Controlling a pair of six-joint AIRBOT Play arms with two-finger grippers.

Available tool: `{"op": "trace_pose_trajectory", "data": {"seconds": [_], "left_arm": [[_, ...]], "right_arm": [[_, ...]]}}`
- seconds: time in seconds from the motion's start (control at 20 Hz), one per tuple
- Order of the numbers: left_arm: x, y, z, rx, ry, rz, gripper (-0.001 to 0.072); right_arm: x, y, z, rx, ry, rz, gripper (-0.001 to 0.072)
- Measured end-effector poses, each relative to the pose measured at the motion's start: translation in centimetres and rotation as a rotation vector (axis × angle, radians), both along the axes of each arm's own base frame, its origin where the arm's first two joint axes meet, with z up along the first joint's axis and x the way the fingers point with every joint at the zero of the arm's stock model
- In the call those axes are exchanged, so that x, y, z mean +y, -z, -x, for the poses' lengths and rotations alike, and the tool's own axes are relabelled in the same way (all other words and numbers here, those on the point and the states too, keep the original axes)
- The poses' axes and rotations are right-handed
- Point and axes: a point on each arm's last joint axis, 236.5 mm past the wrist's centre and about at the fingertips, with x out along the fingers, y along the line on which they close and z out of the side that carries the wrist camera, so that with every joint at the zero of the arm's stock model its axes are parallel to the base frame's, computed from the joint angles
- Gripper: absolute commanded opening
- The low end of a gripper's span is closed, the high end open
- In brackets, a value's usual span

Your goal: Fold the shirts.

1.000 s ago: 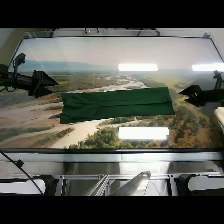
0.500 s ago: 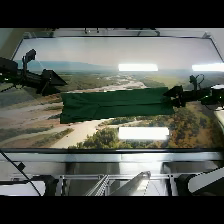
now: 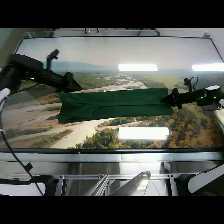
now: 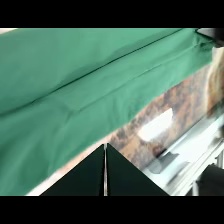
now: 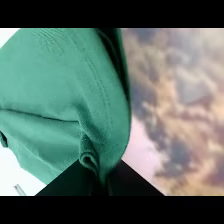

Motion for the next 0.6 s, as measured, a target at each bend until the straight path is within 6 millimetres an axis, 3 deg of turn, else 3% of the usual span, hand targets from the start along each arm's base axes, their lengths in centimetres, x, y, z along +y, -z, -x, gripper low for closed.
{"op": "trace_pose_trajectory", "data": {"seconds": [0.1,0.3,0.6], "left_arm": [[-3.6,2.9,0.3,0.020,0.048,-0.016,0.0013],[-11.1,7.7,1.1,0.060,0.142,-0.042,0.0013],[-19.4,12.0,3.5,0.149,0.259,-0.074,0.0013]], "right_arm": [[0.0,-1.1,0.3,-0.019,-0.020,-0.004,0.0020],[-0.3,-5.3,0.4,-0.094,-0.044,-0.011,0.0020],[-1.0,-13.8,0.8,-0.266,-0.040,-0.092,0.0020]]}}
